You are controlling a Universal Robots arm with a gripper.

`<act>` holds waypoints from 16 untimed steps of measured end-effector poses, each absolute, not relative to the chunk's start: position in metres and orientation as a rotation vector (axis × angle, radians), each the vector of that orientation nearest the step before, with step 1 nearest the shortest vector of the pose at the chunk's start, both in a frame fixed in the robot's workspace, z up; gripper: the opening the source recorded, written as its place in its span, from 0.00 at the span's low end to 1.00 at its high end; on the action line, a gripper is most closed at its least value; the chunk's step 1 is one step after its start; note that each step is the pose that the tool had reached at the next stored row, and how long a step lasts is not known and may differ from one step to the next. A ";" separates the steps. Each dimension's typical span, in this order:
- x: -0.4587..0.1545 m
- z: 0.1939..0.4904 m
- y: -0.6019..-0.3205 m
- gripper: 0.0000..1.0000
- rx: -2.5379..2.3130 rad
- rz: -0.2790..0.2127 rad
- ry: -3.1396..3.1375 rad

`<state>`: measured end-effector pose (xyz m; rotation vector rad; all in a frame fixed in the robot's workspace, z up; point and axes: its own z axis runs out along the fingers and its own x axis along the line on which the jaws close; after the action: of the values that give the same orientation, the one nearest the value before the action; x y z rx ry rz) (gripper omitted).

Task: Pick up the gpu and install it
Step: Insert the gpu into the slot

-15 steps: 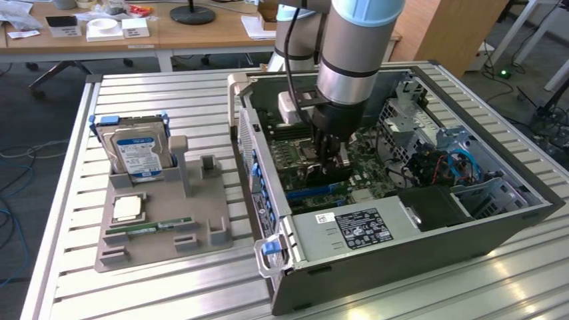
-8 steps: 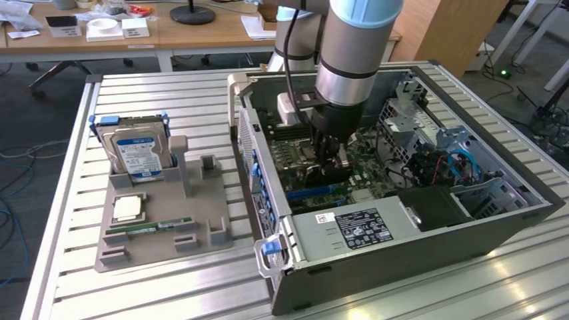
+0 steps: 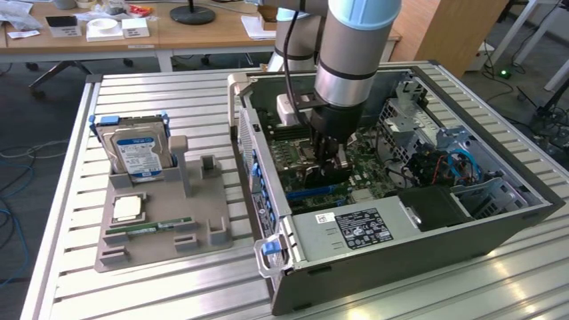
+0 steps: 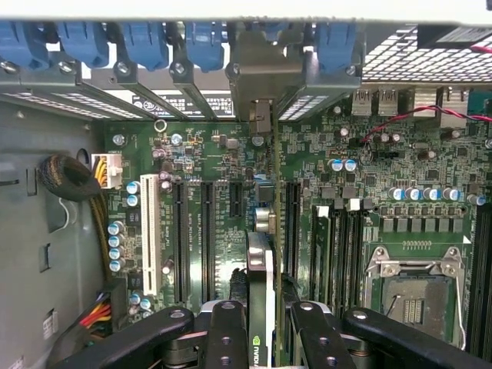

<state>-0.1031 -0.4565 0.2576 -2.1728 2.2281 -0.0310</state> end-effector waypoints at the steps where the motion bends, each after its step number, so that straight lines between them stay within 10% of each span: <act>1: -0.103 0.257 -0.456 0.27 -2.173 -0.031 2.228; 16: -0.103 0.257 -0.457 0.27 -2.171 -0.031 2.229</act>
<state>-0.1031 -0.4568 0.2571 -2.1713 2.2293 -0.0311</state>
